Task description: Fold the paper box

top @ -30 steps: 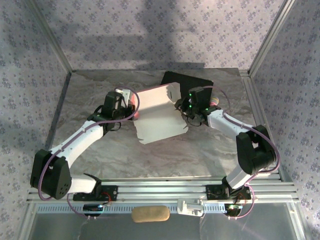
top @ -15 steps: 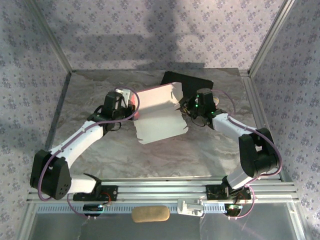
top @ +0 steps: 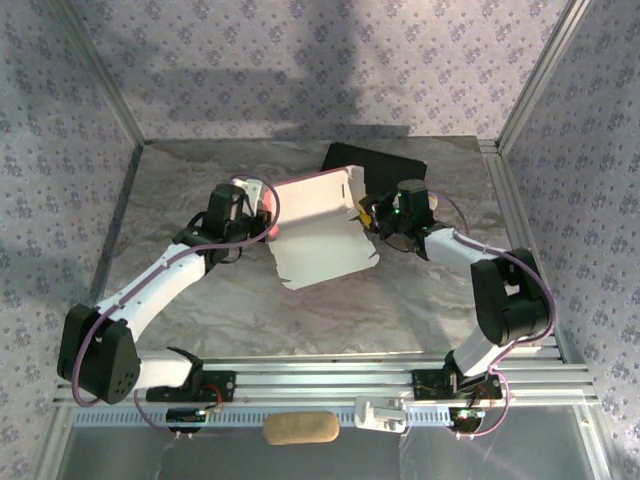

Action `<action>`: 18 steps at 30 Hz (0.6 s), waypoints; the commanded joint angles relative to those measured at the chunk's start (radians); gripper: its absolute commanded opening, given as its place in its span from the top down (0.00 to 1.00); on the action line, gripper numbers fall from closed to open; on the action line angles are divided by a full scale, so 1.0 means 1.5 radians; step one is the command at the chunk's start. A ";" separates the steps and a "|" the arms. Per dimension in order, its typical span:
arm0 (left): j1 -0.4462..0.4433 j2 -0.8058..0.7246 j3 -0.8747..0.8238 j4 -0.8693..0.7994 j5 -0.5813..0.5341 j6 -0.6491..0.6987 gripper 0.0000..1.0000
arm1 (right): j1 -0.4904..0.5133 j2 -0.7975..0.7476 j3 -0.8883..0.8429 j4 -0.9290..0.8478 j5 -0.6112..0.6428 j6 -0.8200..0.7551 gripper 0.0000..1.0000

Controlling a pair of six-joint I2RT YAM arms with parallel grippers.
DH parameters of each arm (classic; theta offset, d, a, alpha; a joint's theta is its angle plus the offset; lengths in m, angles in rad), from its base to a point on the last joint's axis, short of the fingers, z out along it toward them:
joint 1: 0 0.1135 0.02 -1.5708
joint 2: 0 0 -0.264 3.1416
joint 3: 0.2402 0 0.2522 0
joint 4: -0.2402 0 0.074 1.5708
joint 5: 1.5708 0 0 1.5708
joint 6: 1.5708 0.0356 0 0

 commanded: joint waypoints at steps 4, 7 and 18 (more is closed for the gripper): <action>-0.014 -0.009 0.020 -0.006 -0.005 0.020 1.00 | -0.005 0.022 -0.009 0.061 -0.030 0.105 0.69; -0.020 -0.007 0.021 -0.008 -0.015 0.027 1.00 | -0.005 0.029 -0.010 0.084 -0.031 0.131 0.71; -0.040 -0.003 0.012 0.003 -0.031 0.028 1.00 | 0.012 0.038 -0.029 0.157 -0.003 0.213 0.73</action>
